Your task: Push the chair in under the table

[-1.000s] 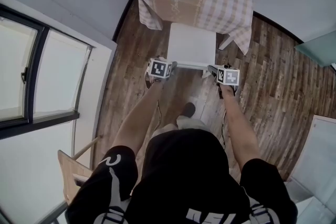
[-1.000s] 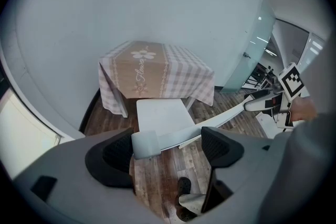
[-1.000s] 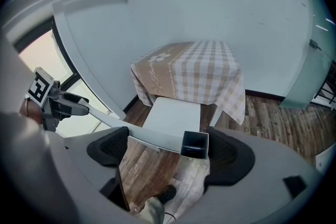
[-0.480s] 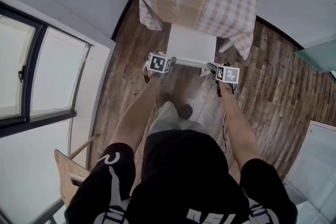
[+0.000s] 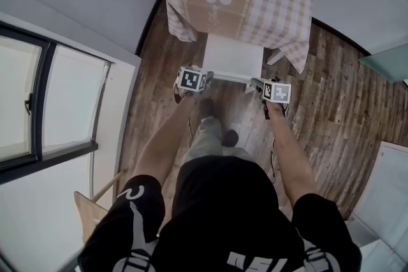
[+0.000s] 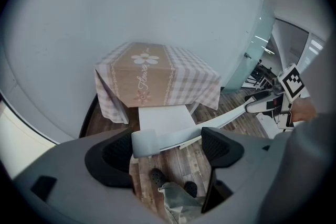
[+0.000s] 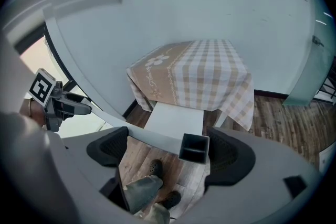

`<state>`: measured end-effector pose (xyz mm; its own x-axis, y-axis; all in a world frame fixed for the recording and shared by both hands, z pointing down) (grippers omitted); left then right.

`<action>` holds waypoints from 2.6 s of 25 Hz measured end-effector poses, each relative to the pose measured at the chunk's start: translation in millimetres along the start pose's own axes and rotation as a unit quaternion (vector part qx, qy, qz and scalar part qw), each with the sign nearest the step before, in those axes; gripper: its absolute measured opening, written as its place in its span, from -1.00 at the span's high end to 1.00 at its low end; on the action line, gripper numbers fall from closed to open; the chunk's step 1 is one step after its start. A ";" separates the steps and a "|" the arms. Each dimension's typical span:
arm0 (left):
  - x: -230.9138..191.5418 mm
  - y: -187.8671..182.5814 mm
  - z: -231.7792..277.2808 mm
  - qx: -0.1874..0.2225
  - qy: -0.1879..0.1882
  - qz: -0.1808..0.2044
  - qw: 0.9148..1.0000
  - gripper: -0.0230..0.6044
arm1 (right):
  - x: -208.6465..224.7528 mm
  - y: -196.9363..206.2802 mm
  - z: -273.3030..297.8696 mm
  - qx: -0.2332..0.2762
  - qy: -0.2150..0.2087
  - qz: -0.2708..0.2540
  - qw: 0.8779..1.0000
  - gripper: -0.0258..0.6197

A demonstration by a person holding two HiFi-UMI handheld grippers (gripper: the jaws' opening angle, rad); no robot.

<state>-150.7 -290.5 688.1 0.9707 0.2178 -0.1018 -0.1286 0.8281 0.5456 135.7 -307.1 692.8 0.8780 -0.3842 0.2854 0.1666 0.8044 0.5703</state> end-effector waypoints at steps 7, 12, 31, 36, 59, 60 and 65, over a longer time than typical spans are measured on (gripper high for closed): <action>-14.0 -23.6 13.6 -0.002 0.003 0.007 1.000 -0.35 | 3.1 -22.2 15.2 -0.001 0.007 0.007 1.000 -0.58; -23.0 -41.2 24.6 0.000 0.007 0.012 1.000 -0.35 | 7.1 -38.2 26.0 -0.002 0.010 0.011 1.000 -0.58; -46.6 -98.6 63.3 -0.005 0.014 0.019 1.000 -0.35 | 27.0 -92.4 61.5 -0.002 0.019 0.020 1.000 -0.58; -51.8 -115.7 73.7 -0.002 0.017 0.021 1.000 -0.35 | 33.5 -107.6 70.3 0.000 0.022 0.023 0.999 -0.58; -85.3 -171.2 109.1 -0.012 0.049 0.045 0.998 -0.35 | 38.0 -153.0 103.3 0.008 0.050 0.054 0.997 -0.57; -86.9 -172.9 110.2 -0.012 0.051 0.047 0.998 -0.35 | 37.5 -154.2 104.4 0.009 0.052 0.056 0.997 -0.57; -95.0 -181.5 115.0 -0.007 0.054 0.054 0.997 -0.35 | 34.2 -159.5 109.8 0.019 0.058 0.064 0.996 -0.57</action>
<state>-196.2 -520.9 694.4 0.9232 0.3608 -0.1327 -0.2353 0.8033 0.5471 90.0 -498.3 696.2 0.9374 -0.2226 0.2678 0.0344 0.8245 0.5649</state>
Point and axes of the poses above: the fingertips, and each gripper's own axes: z forward along the fingers, x to its right, y out of its underside, the point moved 4 cm from there along -z, backward along the fingers, and after that the axes turned 5 degrees about -y, right-handed, at the moved point
